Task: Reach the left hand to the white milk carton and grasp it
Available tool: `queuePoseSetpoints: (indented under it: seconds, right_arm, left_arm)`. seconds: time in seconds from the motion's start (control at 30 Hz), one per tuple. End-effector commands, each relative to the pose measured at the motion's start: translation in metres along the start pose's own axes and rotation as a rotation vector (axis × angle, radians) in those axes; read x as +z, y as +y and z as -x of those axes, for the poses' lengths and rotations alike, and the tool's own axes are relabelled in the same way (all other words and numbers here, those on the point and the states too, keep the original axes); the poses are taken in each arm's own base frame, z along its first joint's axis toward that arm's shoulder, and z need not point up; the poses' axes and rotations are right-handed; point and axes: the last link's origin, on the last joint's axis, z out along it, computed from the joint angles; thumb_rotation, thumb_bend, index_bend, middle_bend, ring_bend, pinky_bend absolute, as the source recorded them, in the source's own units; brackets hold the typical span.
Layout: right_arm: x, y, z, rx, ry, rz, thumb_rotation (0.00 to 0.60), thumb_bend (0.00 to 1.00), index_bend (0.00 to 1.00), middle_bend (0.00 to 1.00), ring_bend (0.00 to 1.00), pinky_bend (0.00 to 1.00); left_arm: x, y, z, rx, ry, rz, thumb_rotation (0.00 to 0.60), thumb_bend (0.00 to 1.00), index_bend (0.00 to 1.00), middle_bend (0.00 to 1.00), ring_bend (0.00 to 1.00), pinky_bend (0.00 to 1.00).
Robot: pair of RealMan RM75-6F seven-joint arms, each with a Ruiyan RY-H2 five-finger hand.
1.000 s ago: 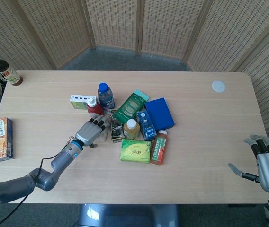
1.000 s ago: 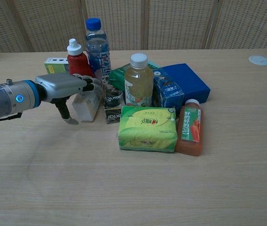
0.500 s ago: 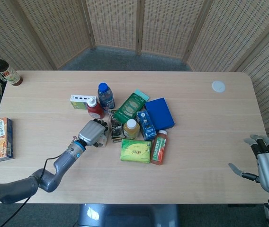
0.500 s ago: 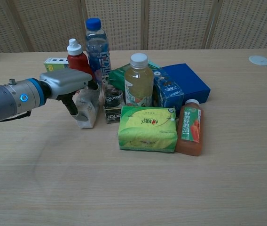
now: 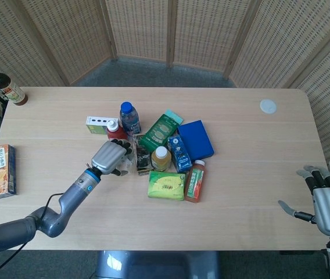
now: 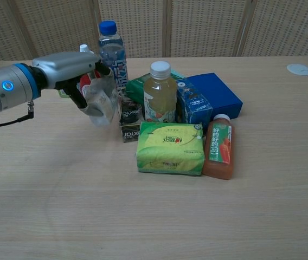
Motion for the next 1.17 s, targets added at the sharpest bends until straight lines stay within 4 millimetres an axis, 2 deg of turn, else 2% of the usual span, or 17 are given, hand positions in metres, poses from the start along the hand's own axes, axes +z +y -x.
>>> queuePoseSetpoints:
  seconds: [0.03,0.4,0.6,0.77,1.17]
  right_arm:
    - [0.000,0.000,0.002,0.005,-0.001,-0.001,0.270,0.17,0.29,0.27,0.21,0.00]
    - [0.002,-0.004,0.013,0.025,-0.019,-0.014,0.274,0.17,0.29,0.27,0.21,0.00]
    - [0.002,-0.007,0.017,0.034,-0.029,-0.018,0.270,0.17,0.29,0.27,0.21,0.00]
    - [0.003,-0.007,0.018,0.037,-0.028,-0.017,0.269,0.17,0.29,0.27,0.21,0.00]
    - [-0.003,-0.002,0.017,0.026,-0.032,0.000,0.273,0.17,0.29,0.27,0.21,0.00]
  left_arm:
    - [-0.011,-0.003,-0.034,-0.044,0.076,-0.006,0.600,0.26,0.64,0.55,0.57,0.61]
    - [-0.050,-0.010,-0.119,-0.077,0.257,-0.034,0.600,0.25,0.64,0.54,0.56,0.61]
    - [-0.067,-0.012,-0.152,-0.110,0.344,-0.040,0.600,0.24,0.64,0.54,0.56,0.61]
    - [-0.072,-0.014,-0.160,-0.105,0.360,-0.047,0.600,0.24,0.64,0.55,0.56,0.61]
    - [-0.070,-0.013,-0.153,-0.117,0.348,-0.044,0.600,0.24,0.64,0.55,0.56,0.61]
